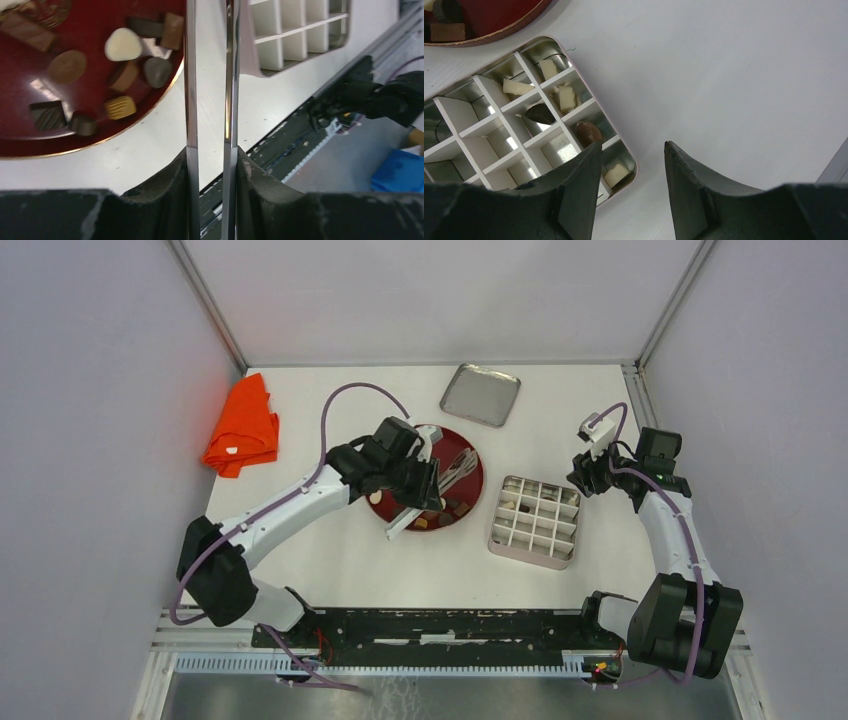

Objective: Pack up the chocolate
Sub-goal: Place the fake chocolate in the packing box.

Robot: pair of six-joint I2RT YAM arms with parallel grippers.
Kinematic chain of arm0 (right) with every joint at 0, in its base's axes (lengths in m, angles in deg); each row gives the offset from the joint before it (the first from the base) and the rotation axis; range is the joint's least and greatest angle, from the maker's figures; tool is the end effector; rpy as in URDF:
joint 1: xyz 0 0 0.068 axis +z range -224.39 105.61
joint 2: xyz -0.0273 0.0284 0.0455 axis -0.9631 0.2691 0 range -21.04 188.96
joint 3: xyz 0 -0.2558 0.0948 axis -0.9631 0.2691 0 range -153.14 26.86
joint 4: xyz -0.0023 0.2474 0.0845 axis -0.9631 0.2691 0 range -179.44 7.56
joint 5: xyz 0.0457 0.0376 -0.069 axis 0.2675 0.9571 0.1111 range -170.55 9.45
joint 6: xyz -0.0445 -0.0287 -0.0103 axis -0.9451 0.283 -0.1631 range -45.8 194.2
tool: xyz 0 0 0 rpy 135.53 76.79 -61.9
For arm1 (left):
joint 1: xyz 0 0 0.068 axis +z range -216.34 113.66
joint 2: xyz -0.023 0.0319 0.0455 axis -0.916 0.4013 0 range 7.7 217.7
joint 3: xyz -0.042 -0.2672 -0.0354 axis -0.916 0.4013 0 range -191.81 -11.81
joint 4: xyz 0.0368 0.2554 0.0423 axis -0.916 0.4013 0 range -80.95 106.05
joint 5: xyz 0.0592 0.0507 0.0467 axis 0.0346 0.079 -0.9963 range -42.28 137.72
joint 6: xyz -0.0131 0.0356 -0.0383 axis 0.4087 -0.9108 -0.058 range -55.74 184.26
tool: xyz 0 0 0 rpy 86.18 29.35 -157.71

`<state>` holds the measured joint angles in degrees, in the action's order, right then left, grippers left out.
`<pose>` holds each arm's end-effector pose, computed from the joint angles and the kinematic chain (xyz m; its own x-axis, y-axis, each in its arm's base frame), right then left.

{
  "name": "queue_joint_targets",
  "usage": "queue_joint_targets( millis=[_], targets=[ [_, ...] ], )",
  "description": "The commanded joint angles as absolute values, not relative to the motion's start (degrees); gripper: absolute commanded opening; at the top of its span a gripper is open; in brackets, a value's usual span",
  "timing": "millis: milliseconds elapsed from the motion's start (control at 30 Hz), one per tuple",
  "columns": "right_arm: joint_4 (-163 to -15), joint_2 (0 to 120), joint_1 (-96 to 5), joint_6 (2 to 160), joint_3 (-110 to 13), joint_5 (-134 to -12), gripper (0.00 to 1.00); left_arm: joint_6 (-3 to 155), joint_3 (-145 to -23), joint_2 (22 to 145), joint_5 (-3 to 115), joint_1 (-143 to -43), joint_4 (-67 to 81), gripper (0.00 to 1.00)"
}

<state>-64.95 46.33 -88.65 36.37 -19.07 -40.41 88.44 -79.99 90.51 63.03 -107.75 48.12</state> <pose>0.2371 -0.0366 0.2507 -0.3990 -0.3823 -0.8335 -0.6217 0.7809 -0.0605 0.2212 -0.2076 0.2843 -0.8607 0.2323 -0.4530 0.4414 0.7839 -0.4366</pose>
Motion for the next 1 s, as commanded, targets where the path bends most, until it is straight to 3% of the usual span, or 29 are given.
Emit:
queue_joint_targets(
  millis=[0, 433, 800, 967],
  targets=[
    [-66.01, 46.04, -88.5, 36.15, -20.86, -40.04, 0.55, 93.44, -80.46, 89.77, 70.1, -111.31, 37.32, 0.02],
    [-77.11, 43.89, -88.84, 49.98, -17.83, -58.82, 0.55, 95.09, -90.26, 103.53, 65.27, -125.62, 31.97, 0.02],
    [-77.03, 43.99, -88.85, 50.11, -17.96, -57.79, 0.55, 92.3, -99.0, 113.04, 60.83, -128.82, 38.04, 0.02],
    [-76.66, 44.1, -88.85, 49.77, -18.05, -56.94, 0.56, 91.12, -101.43, 115.37, 59.06, -129.05, 40.75, 0.06]
  ],
)
